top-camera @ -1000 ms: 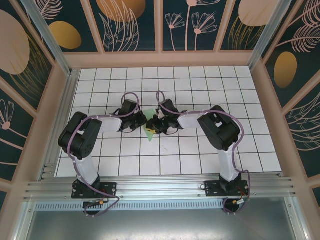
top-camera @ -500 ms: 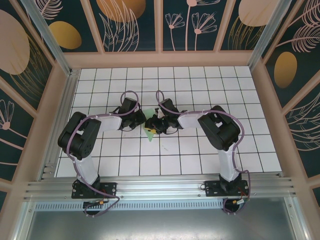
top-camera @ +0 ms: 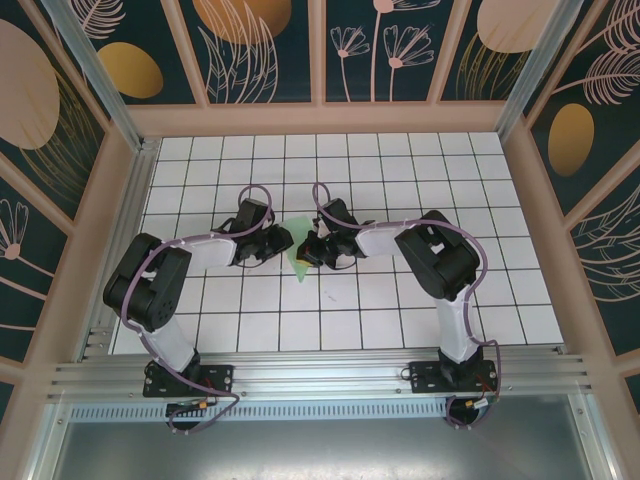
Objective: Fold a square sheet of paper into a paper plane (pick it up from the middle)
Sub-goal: Third fold the triangle at the center of the table.
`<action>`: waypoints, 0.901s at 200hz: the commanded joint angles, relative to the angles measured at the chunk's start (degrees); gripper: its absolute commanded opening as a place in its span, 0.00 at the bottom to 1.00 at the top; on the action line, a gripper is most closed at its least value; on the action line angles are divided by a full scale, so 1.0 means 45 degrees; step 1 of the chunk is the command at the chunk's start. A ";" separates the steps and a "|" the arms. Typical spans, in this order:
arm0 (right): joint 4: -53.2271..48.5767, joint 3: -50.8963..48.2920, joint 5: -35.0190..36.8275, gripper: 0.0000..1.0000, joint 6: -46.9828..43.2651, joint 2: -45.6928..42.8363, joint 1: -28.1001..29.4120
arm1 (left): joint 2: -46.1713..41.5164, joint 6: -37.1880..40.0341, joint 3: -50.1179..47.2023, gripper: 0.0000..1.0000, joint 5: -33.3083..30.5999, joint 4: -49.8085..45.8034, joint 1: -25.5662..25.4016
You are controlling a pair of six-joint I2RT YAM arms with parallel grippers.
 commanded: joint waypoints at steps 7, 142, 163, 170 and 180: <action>-0.0595 -0.0238 0.0417 0.04 -0.0066 0.0454 -0.0156 | -0.0525 0.0305 -0.0281 0.25 0.0501 -0.0157 0.0083; -0.0594 -0.0239 0.0388 0.04 -0.0024 0.0526 -0.0165 | 0.0297 0.0642 -0.0370 0.23 0.1172 -0.0397 0.0056; -0.0632 -0.0239 0.0413 0.04 -0.0034 0.0542 -0.0166 | 0.0381 0.0701 -0.0351 0.21 0.1298 -0.0391 0.0056; -0.0642 -0.0221 0.0411 0.04 -0.0031 0.0549 -0.0170 | 0.0391 0.0715 -0.0374 0.21 0.1355 -0.0377 0.0046; -0.0651 -0.0228 0.0400 0.04 -0.0023 0.0536 -0.0165 | 0.0428 0.0736 -0.0449 0.21 0.1417 -0.0362 0.0041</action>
